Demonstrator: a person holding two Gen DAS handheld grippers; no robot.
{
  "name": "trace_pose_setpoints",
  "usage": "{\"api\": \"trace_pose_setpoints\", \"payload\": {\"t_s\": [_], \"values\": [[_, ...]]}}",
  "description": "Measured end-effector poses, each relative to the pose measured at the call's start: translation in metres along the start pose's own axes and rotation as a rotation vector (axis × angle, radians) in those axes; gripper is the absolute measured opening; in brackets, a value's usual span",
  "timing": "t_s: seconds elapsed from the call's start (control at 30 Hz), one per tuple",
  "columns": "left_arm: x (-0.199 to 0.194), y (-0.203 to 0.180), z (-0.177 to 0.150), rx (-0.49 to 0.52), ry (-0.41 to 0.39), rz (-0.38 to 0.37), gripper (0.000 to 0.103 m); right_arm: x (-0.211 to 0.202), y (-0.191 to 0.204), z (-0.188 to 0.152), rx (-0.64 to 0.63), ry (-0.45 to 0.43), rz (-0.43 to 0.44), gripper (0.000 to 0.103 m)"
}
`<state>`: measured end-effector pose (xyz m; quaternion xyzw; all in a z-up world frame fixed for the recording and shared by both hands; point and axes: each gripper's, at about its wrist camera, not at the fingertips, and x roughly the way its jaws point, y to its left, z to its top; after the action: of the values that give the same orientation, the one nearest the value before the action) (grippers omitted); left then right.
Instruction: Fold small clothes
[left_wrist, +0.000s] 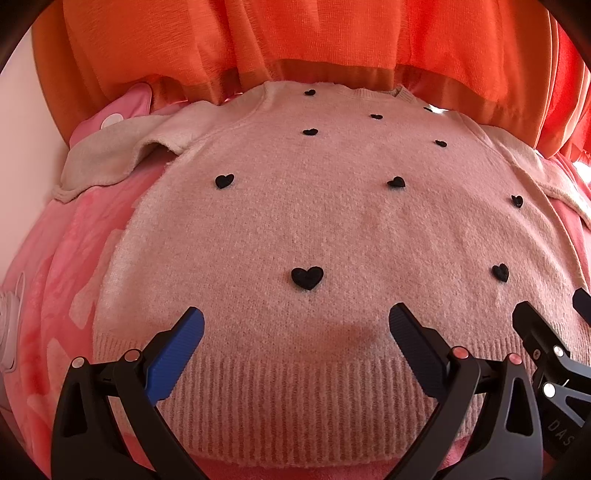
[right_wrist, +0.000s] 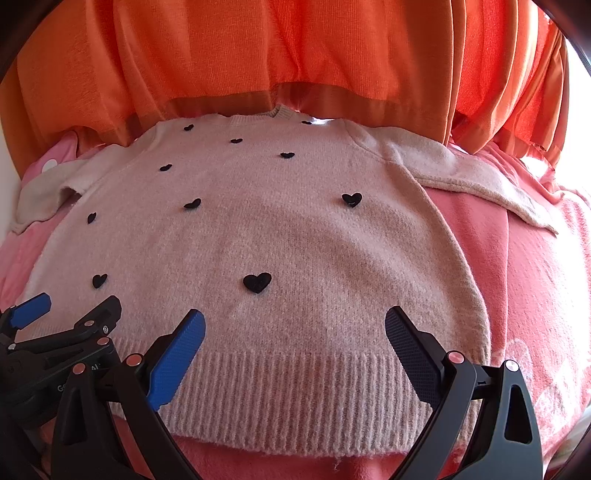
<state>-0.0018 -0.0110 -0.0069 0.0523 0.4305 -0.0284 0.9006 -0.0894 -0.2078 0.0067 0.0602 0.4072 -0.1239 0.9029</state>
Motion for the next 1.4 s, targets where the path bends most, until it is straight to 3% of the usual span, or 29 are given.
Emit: {"api": "trace_pose_setpoints", "payload": {"t_s": [1.27,1.4], "values": [[0.001,-0.004,-0.001,0.002,-0.001,0.003,0.098,0.002,0.003,-0.002,-0.004,0.004,-0.002,0.096],[-0.006,0.007,0.006,-0.039,-0.018,-0.029,0.098,-0.003,-0.023,0.015,0.044,0.005,0.021,0.095]]}}
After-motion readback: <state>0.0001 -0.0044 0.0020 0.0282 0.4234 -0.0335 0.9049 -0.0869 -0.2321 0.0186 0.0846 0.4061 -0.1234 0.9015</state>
